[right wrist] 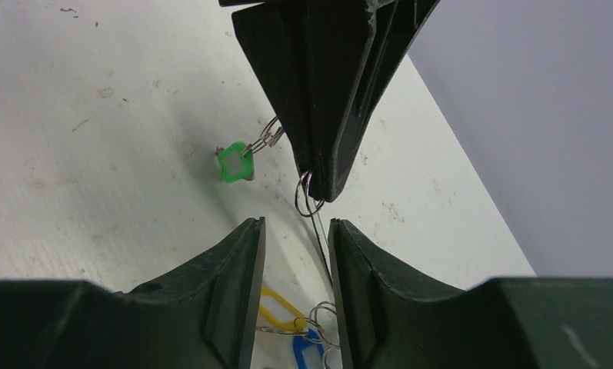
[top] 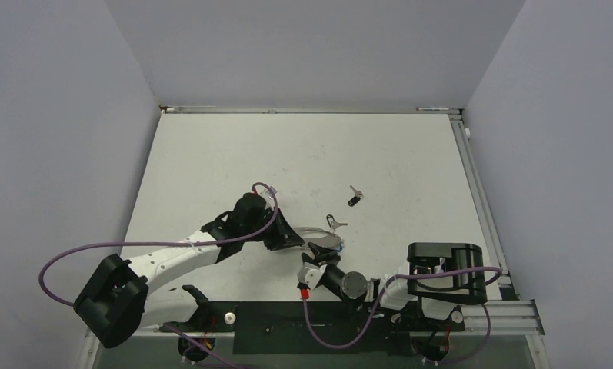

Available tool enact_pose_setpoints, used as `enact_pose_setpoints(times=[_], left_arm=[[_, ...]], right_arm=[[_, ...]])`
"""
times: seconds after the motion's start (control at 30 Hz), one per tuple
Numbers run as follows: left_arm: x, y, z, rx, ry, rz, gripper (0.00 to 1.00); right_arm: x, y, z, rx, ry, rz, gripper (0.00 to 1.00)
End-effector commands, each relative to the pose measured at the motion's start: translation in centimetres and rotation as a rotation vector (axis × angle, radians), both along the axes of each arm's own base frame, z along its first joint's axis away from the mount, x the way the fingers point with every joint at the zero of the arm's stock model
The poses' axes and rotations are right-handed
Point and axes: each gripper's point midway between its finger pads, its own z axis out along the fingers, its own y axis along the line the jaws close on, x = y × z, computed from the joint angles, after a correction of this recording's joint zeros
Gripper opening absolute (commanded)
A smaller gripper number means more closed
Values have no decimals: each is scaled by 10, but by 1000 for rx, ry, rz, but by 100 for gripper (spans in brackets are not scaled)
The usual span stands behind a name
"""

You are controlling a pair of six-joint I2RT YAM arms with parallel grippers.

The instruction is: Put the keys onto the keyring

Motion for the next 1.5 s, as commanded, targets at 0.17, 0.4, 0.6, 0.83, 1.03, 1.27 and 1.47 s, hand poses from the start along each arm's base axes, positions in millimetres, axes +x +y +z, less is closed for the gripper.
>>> enact_pose_setpoints(times=[0.17,0.4,0.6,0.83,1.03,1.27,1.47], left_arm=[[3,-6,30,-109,-58,-15,0],[-2,-8,30,-127,-41,-37,0],[-2,-9,30,-130,-40,-38,0],[-3,-8,29,-131,-34,-41,0],[-1,-4,28,-122,-44,-24,4],[9,7,33,-82,-132,-4,52],[17,23,43,-18,-244,7,68]], right_arm=[[10,6,20,85,-10,-8,36],[13,14,23,103,-11,11,33],[15,19,27,120,-15,23,27],[17,24,26,100,-16,22,6],[16,22,27,89,-9,28,5],[13,19,33,66,-8,48,5],[16,15,35,86,68,99,5]])
